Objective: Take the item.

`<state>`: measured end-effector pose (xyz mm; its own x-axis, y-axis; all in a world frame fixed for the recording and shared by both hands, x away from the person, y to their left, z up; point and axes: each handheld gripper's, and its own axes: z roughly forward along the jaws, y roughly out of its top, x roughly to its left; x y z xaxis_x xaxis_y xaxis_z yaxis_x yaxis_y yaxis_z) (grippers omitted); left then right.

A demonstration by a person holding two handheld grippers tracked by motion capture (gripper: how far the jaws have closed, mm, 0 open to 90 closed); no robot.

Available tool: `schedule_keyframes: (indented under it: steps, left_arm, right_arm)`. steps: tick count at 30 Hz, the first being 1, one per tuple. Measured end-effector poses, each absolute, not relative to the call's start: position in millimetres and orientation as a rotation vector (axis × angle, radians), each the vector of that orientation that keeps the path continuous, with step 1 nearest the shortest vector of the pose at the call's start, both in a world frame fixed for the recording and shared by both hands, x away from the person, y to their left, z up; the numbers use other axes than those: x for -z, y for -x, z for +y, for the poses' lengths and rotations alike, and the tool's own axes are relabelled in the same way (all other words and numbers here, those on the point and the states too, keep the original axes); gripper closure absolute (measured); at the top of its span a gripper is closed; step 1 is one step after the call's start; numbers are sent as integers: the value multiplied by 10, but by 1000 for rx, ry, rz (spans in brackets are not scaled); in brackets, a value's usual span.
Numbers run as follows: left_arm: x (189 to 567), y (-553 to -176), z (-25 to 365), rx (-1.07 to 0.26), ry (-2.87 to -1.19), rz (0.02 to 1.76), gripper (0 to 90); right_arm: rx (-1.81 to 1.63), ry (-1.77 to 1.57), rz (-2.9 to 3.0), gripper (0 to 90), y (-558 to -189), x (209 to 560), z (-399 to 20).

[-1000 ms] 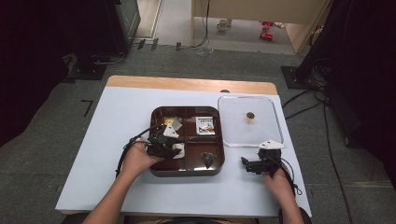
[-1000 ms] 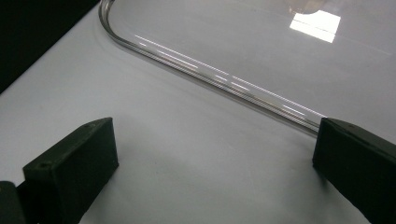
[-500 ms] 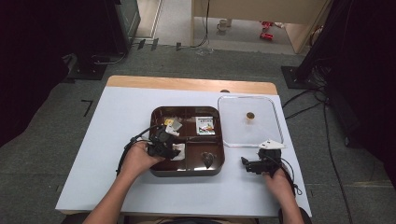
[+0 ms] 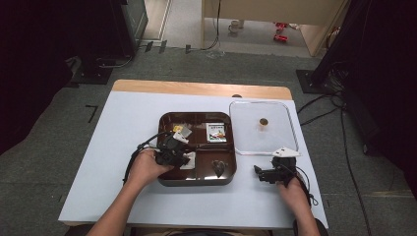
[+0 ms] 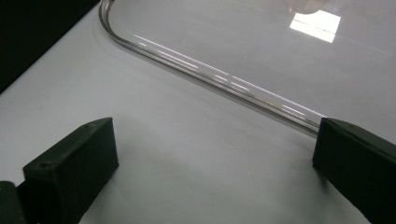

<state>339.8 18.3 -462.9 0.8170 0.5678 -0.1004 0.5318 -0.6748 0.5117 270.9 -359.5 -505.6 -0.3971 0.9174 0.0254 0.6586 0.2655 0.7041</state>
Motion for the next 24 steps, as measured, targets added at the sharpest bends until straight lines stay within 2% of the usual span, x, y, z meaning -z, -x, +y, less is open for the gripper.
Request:
schedule_keyframes:
  steps: [7, 24]
  left_arm:
    - [4624, -3378, 212, -101, -2429, 844, 808]
    - [4558, -3326, 343, -147, -2352, 792, 815]
  right_arm:
    - [-908, -1431, 2154, 0, -2709, 5055, -3595]
    - [-908, -1431, 2154, 0, -2710, 5055, -3595]
